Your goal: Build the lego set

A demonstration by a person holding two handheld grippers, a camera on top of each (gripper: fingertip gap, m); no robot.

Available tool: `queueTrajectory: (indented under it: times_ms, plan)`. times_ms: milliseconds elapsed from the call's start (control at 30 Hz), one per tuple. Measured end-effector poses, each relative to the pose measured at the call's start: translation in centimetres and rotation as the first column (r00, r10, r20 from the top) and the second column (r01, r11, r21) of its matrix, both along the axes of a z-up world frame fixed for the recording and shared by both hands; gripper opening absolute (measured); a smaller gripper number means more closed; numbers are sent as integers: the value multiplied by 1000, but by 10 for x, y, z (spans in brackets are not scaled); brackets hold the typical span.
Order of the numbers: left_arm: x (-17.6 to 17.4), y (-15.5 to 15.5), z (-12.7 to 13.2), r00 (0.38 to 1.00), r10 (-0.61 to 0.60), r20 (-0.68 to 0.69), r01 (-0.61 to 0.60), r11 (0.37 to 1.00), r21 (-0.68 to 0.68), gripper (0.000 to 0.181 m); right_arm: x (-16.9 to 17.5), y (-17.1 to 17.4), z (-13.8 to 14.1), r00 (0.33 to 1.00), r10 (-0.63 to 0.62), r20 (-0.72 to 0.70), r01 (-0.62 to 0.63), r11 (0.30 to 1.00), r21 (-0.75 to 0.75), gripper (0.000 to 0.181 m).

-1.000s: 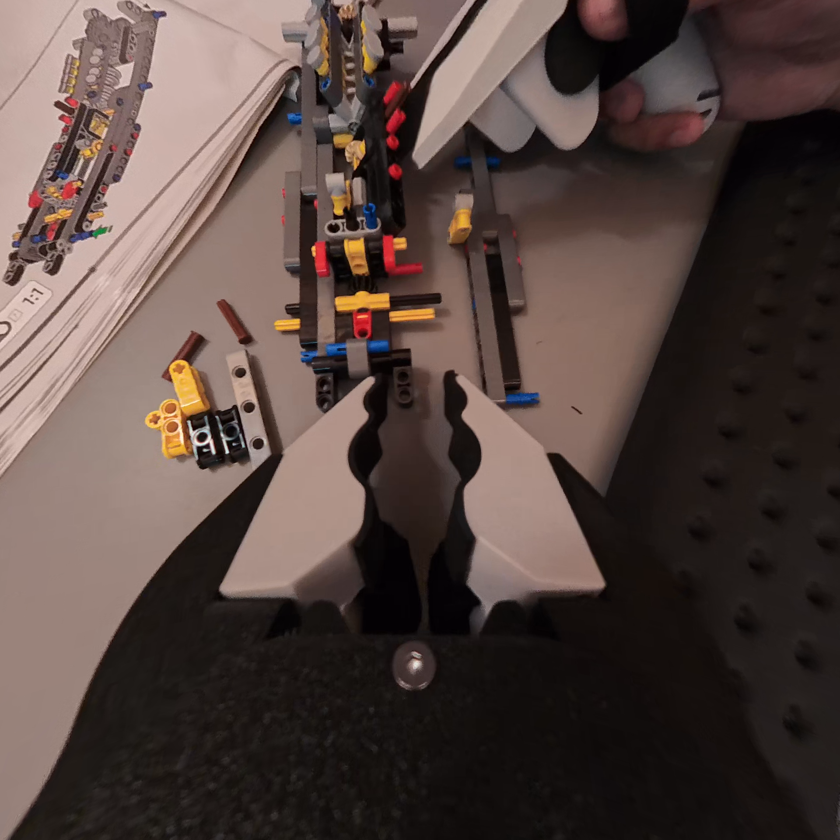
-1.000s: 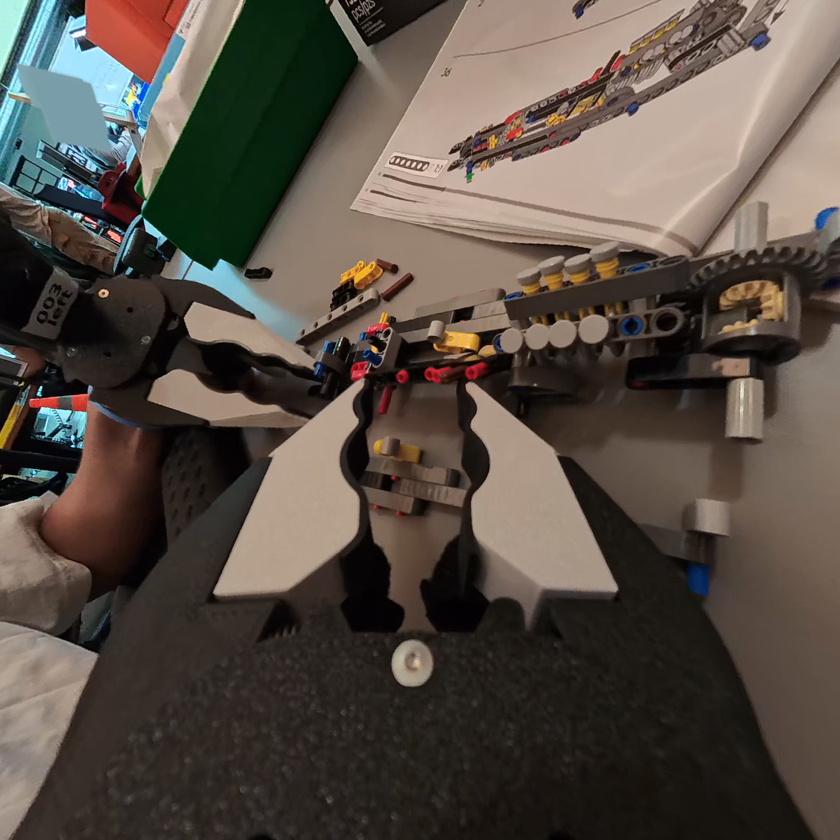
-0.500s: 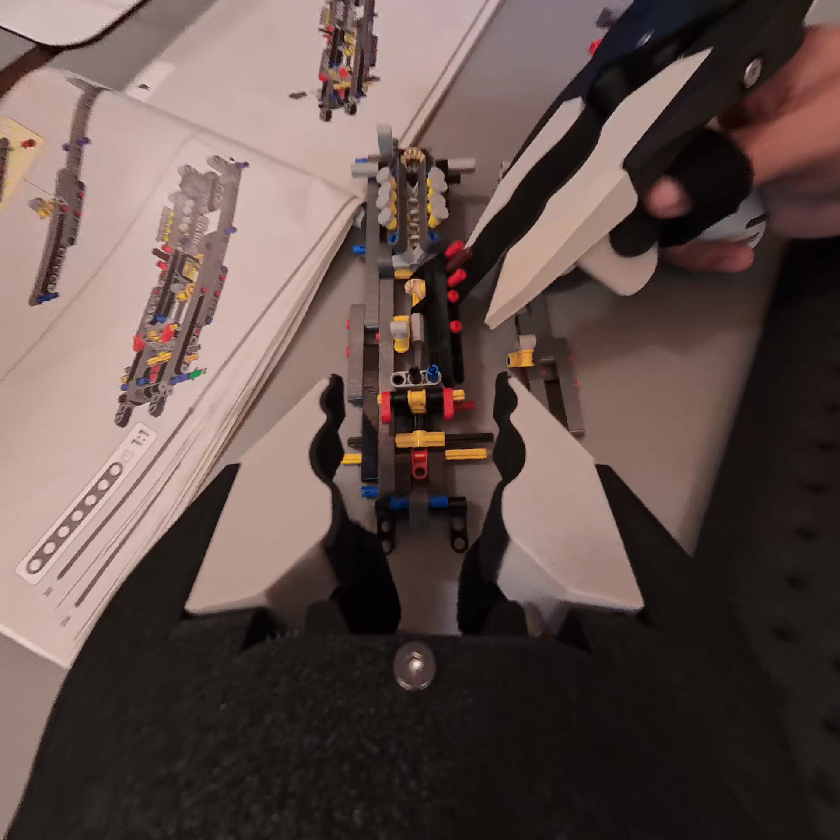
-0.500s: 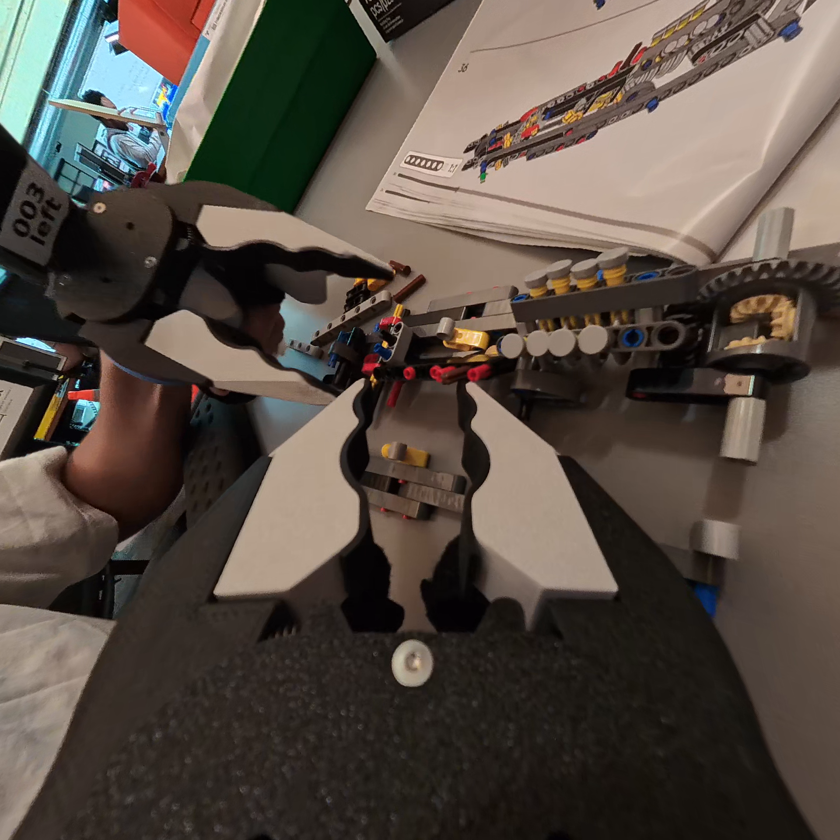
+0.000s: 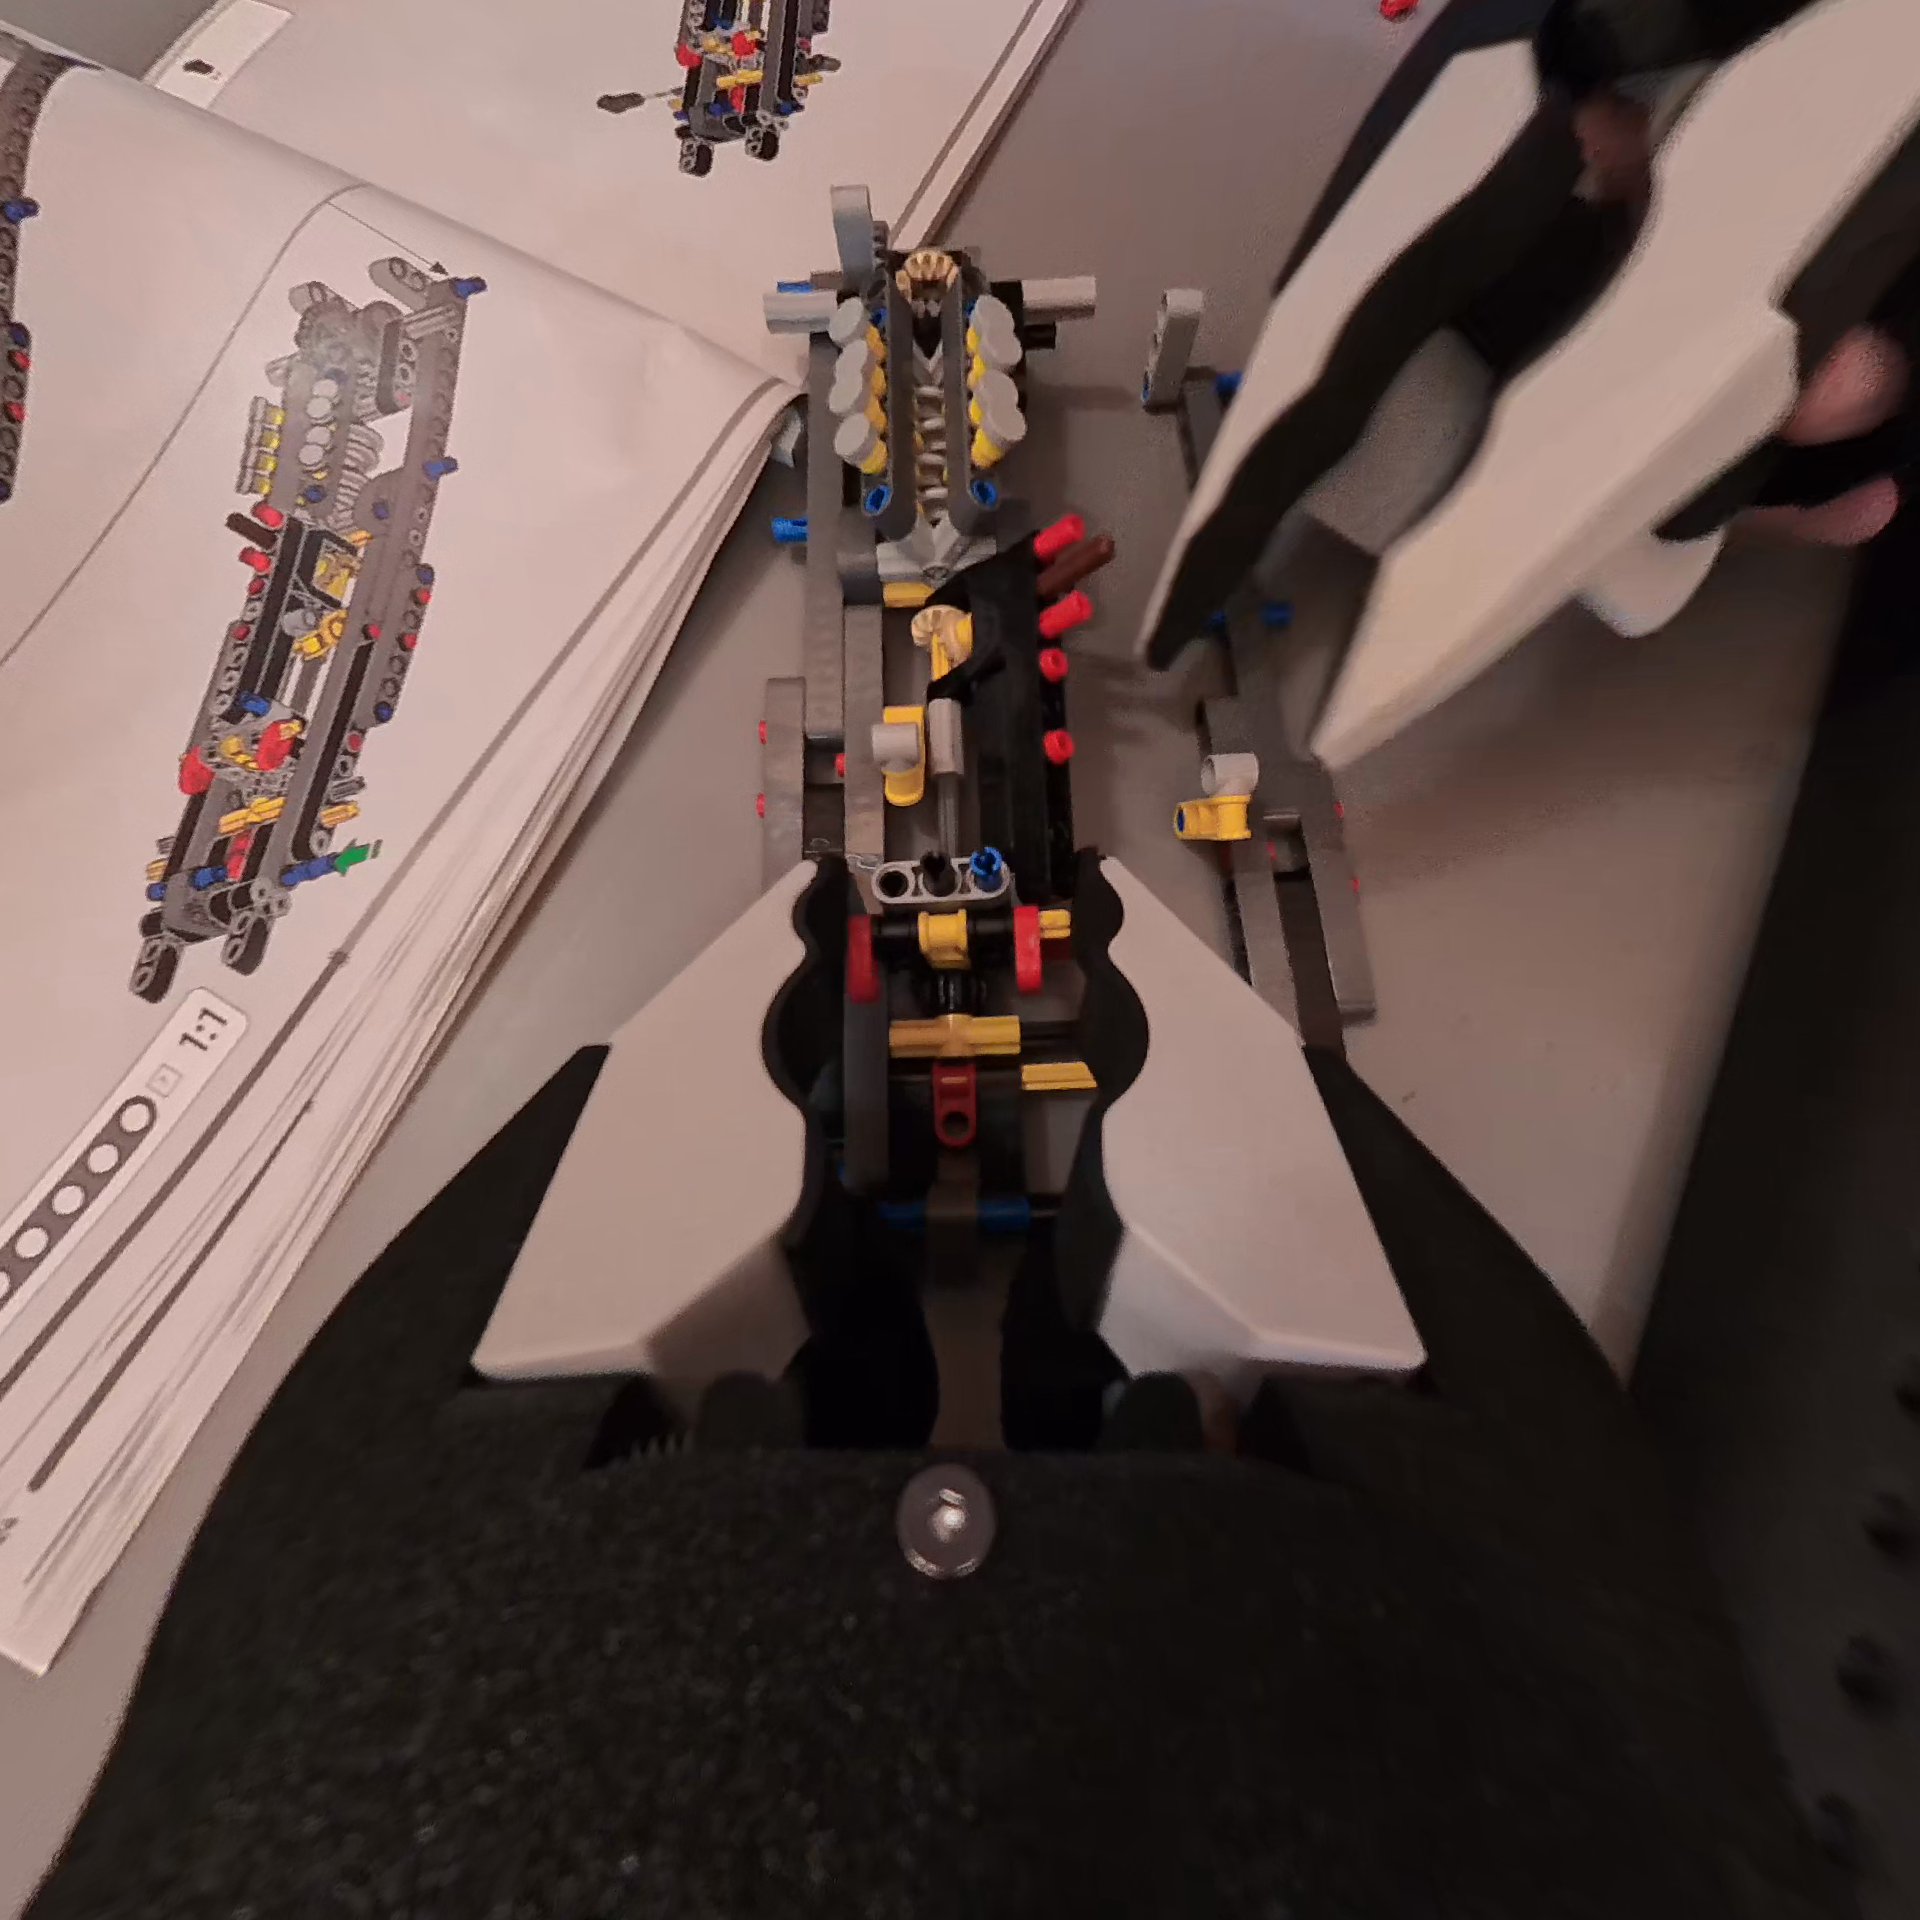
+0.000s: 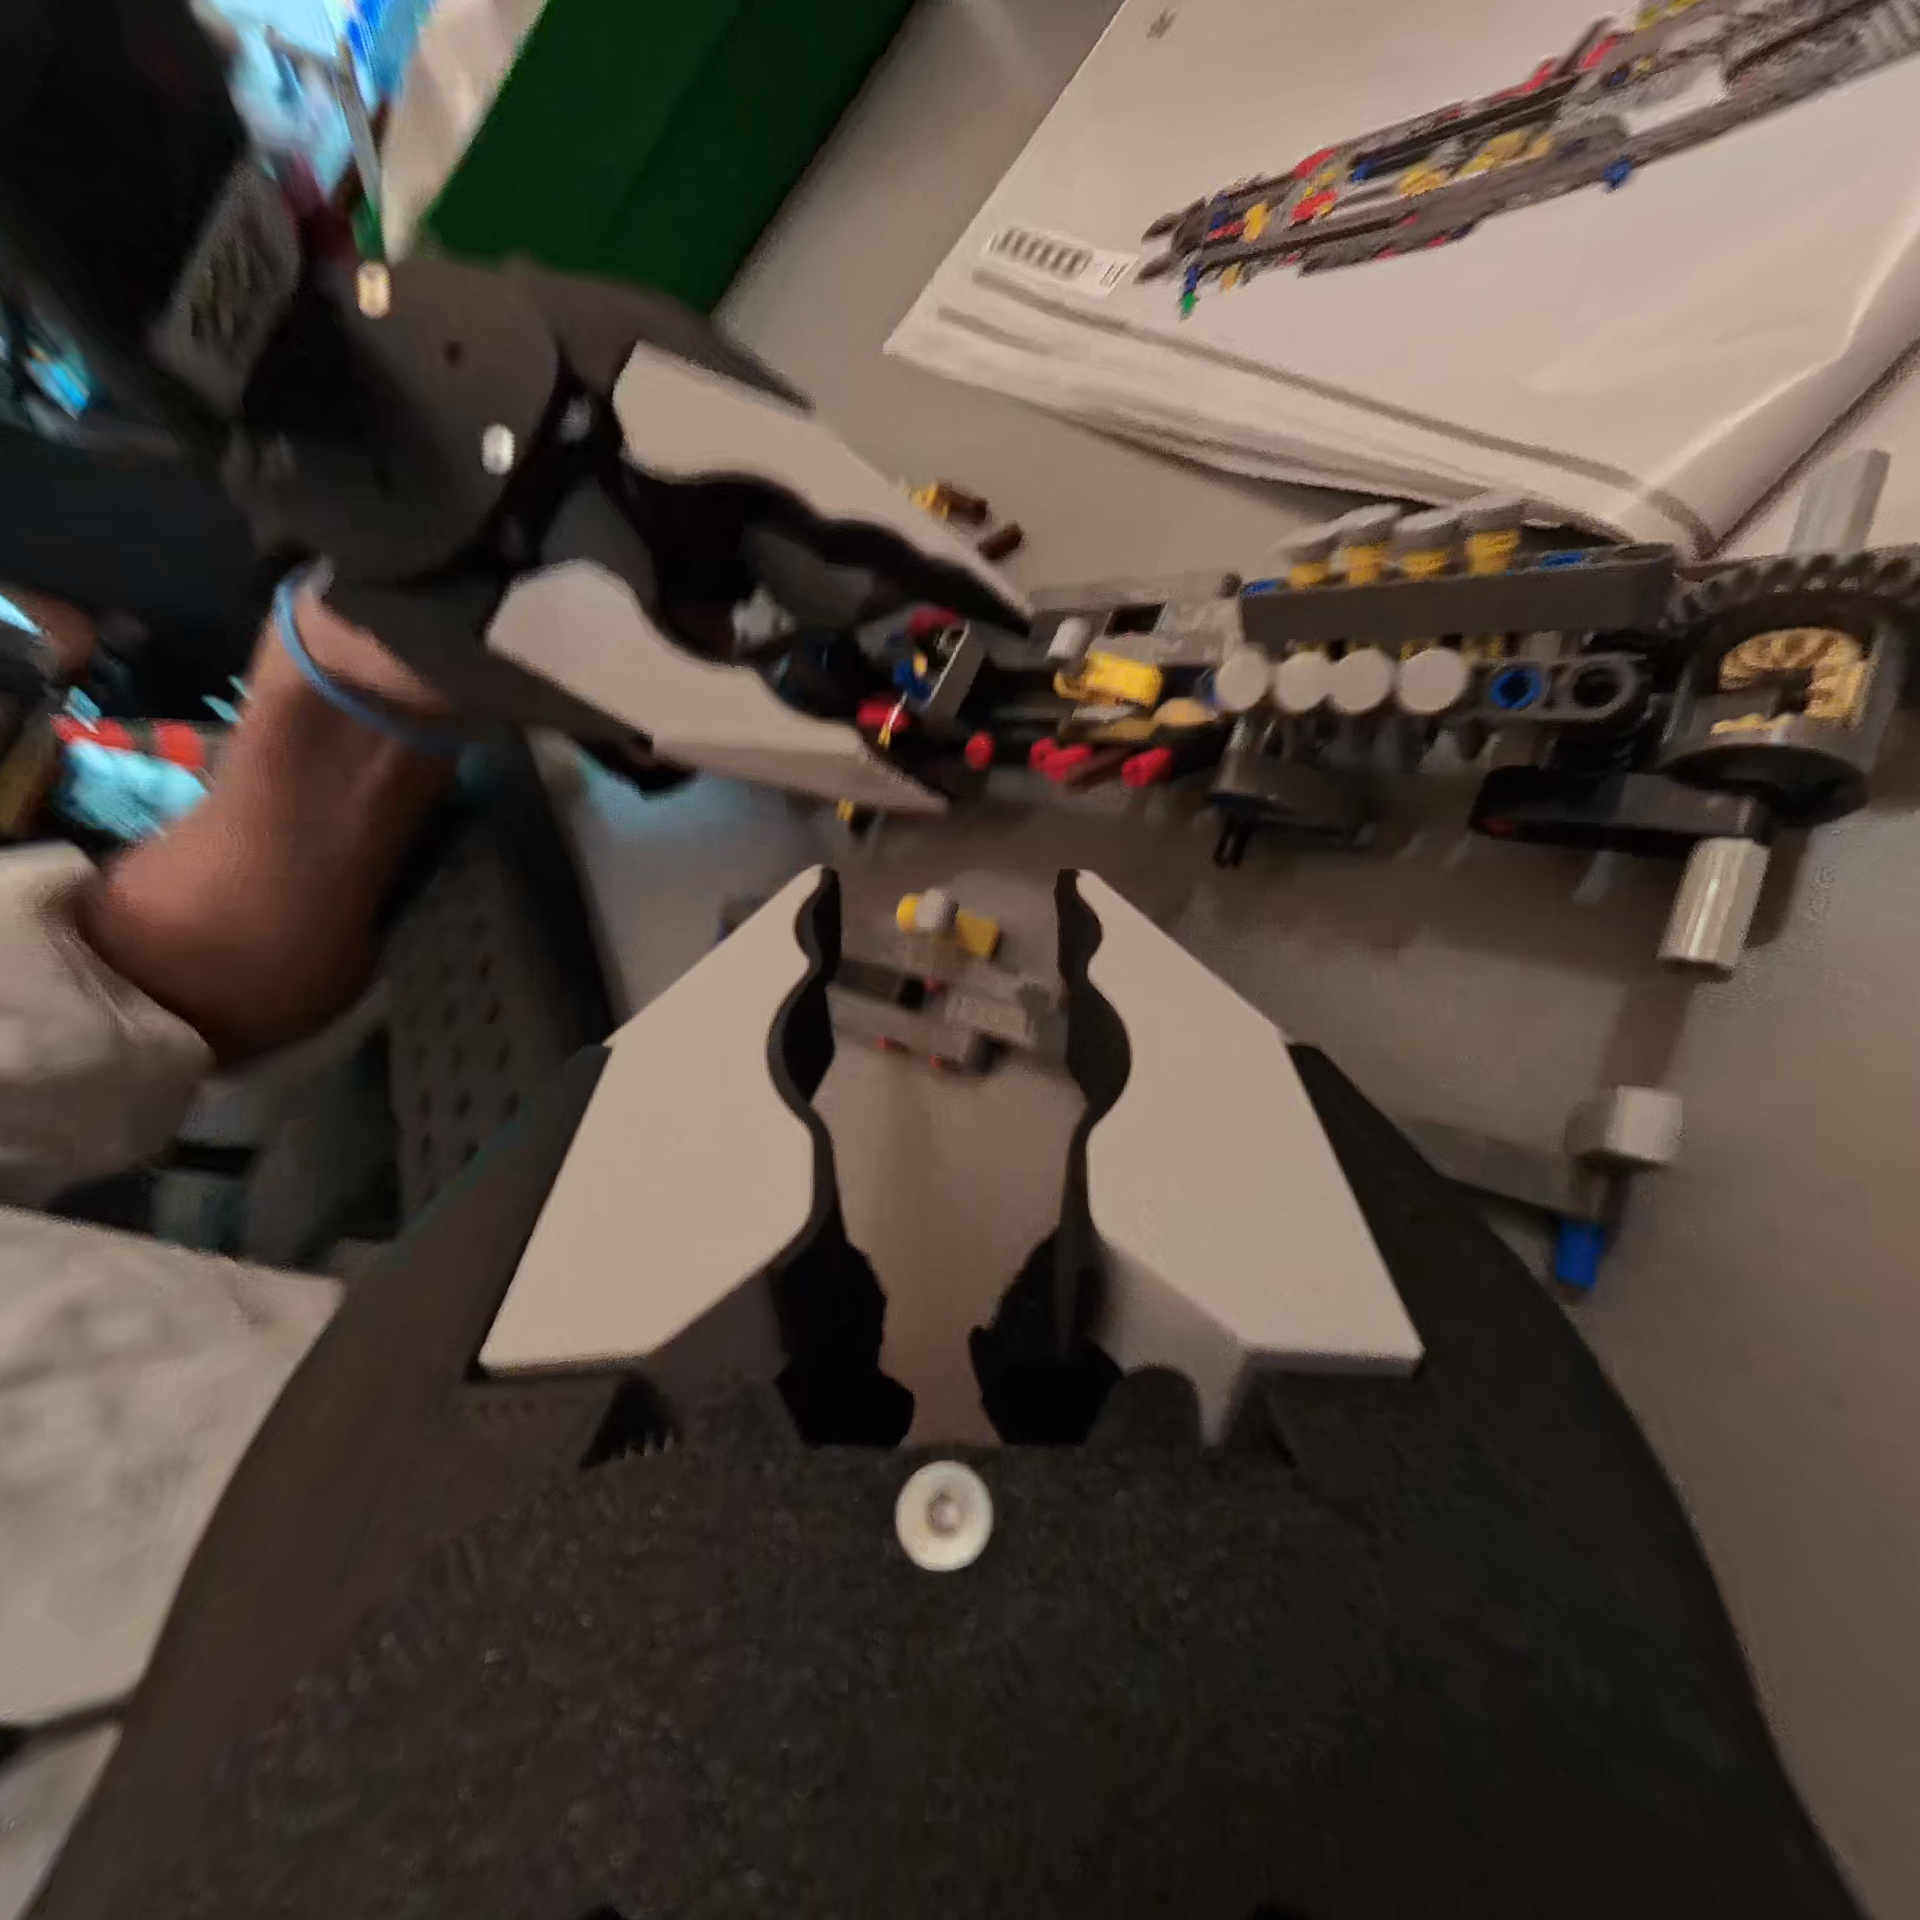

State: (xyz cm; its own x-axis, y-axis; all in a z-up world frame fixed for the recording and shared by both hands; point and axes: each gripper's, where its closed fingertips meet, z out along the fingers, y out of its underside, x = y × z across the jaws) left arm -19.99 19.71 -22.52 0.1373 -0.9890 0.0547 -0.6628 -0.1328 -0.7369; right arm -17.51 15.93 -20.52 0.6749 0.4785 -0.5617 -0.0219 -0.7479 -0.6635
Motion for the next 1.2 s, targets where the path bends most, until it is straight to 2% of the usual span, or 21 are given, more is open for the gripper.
queueTrajectory:
  times_ms: [100,267,400,600,733,900,1033,1200]
  plan:
    - [-1,-1,0,1000,-1,2,1,1000,-11,41,9,-19,-11,963,15,270,-49,992,119,44]
    - [-2,-5,0,1000,-6,-10,6,1000,-1,41,11,-29,-21,883,-56,467,-23,987,162,42]
    - [-4,-11,0,1000,-15,-6,15,1000,-8,41,13,-22,-24,880,-85,468,-1,984,180,36]
    - [-6,-11,0,1000,-10,-9,10,1000,-3,41,6,-19,-23,885,-50,462,-33,985,169,35]
    - [-6,-11,-1,1000,-17,-19,17,1000,24,41,27,-17,-14,855,-83,512,-30,977,209,32]
    - [-7,-9,-1,999,-17,-35,19,997,75,41,36,-17,-29,860,-45,509,-26,991,133,33]
    - [-7,-8,-1,999,-17,-38,22,994,108,42,42,-10,-30,821,-88,564,-10,986,169,7]
    - [-7,-8,-1,999,-18,-41,22,993,113,42,41,-10,-30,810,-93,580,-15,984,179,3]
